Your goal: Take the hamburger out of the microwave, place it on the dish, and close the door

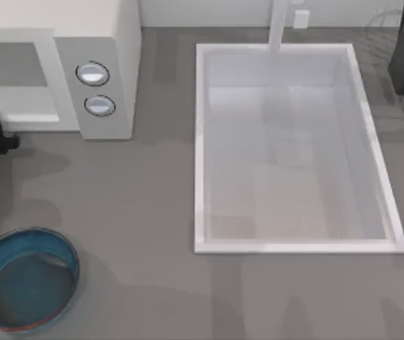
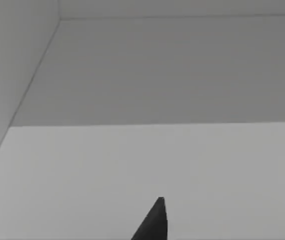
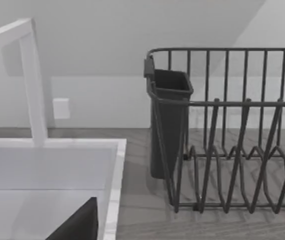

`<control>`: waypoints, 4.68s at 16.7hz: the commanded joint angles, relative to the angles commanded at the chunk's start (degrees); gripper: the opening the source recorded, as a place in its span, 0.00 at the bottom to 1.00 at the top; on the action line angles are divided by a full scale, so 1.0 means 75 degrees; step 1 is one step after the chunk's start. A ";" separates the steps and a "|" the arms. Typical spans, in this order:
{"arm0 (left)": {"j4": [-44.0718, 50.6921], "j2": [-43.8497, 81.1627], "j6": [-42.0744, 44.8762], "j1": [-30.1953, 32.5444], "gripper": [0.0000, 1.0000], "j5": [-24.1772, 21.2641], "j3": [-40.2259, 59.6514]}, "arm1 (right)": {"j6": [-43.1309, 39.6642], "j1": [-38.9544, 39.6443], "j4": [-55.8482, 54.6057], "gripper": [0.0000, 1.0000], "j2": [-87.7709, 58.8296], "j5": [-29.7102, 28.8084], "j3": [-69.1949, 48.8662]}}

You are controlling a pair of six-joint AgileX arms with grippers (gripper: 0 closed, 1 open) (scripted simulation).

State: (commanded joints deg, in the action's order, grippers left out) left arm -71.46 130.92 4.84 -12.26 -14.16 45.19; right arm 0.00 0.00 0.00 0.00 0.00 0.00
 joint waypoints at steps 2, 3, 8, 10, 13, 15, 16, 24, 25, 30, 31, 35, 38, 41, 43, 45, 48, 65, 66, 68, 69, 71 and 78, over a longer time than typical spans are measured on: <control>-0.0173 -0.0130 0.0008 -0.0027 0.00 -0.0025 -0.0228 | 0.0000 0.0000 0.0000 1.00 0.0000 0.0000 0.0000; -0.0177 -0.0133 0.0008 -0.0028 0.00 -0.0025 -0.0233 | 0.0000 0.0000 0.0000 1.00 0.0000 0.0000 0.0000; -0.0067 -0.0223 0.0017 0.0020 0.00 -0.0015 -0.0179 | 0.0000 0.0000 0.0000 1.00 0.0000 0.0000 0.0000; 0.0282 -0.0573 0.0018 0.0019 0.00 -0.0011 -0.0153 | 0.0000 0.0000 0.0000 1.00 0.0000 0.0000 0.0000; 0.1110 -0.1366 0.0022 0.0017 0.00 -0.0001 -0.0116 | 0.0000 0.0000 0.0000 1.00 0.0000 0.0000 0.0000; 0.1735 -0.1955 0.0025 0.0016 0.00 0.0007 -0.0095 | 0.0000 0.0000 0.0000 1.00 0.0000 0.0000 0.0000; 0.2037 -0.2236 0.0027 0.0015 0.00 0.0011 -0.0085 | 0.0000 0.0000 0.0000 1.00 0.0000 0.0000 0.0000; 0.2984 -0.3116 0.0032 0.0012 0.00 0.0022 -0.0059 | 0.0000 0.0000 0.0000 1.00 0.0000 0.0000 0.0000; 0.2965 -0.3089 0.0045 0.0016 0.00 0.0024 -0.0079 | 0.0000 0.0000 0.0000 1.00 0.0000 0.0000 0.0000; 0.3702 -0.3120 -0.0702 0.0300 0.00 0.0293 0.0303 | 0.0000 0.0000 0.0000 1.00 0.0000 0.0000 0.0000; 0.4090 -0.3128 -0.1101 0.0444 0.00 0.0430 0.0490 | 0.0000 0.0000 0.0000 1.00 0.0000 0.0000 0.0000; 0.6253 -0.3119 -0.3467 0.1225 0.00 0.1176 0.1447 | 0.0000 0.0000 0.0000 1.00 0.0000 0.0000 0.0000; 0.8383 -0.3036 -0.5939 0.1983 0.00 0.1912 0.2284 | 0.0000 0.0000 0.0000 1.00 0.0000 0.0000 0.0000; 1.0762 -0.2856 -0.8749 0.2824 0.00 0.2743 0.3090 | 0.0000 0.0000 0.0000 1.00 0.0000 0.0000 0.0000; 1.2422 -0.2664 -1.0713 0.3406 0.00 0.3329 0.3557 | 0.0000 0.0000 0.0000 1.00 0.0000 0.0000 0.0000; 1.4087 -0.2414 -1.2676 0.3986 0.00 0.3924 0.3949 | 0.0000 0.0000 0.0000 1.00 0.0000 0.0000 0.0000; 1.6501 -0.1913 -1.5505 0.4819 0.00 0.4800 0.4347 | 0.0000 0.0000 0.0000 1.00 0.0000 0.0000 0.0000; 2.2604 0.0491 -2.2345 0.6903 0.00 0.7086 0.4226 | 0.0000 0.0000 0.0000 1.00 0.0000 0.0000 0.0000; 2.2561 0.0443 -2.2335 0.6860 0.00 0.7123 0.4288 | 0.0000 0.0000 0.0000 1.00 0.0000 0.0000 0.0000; 2.2557 0.0476 -2.2278 0.6751 0.00 0.7118 0.4274 | 0.0000 0.0000 0.0000 1.00 0.0000 0.0000 0.0000; 2.2543 0.0507 -2.2197 0.6600 0.00 0.7113 0.4253 | 0.0000 0.0000 0.0000 1.00 0.0000 0.0000 0.0000; 2.2457 0.0548 -2.1983 0.6192 0.00 0.7124 0.4184 | 0.0000 0.0000 0.0000 1.00 0.0000 0.0000 0.0000; 2.1573 0.0393 -2.1689 0.5638 0.00 0.7494 0.3608 | 0.0000 0.0000 0.0000 1.00 0.0000 0.0000 0.0000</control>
State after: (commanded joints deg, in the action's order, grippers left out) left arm 90.33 133.87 -157.83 30.03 42.05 72.25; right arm 0.00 0.00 0.00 0.00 0.00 0.00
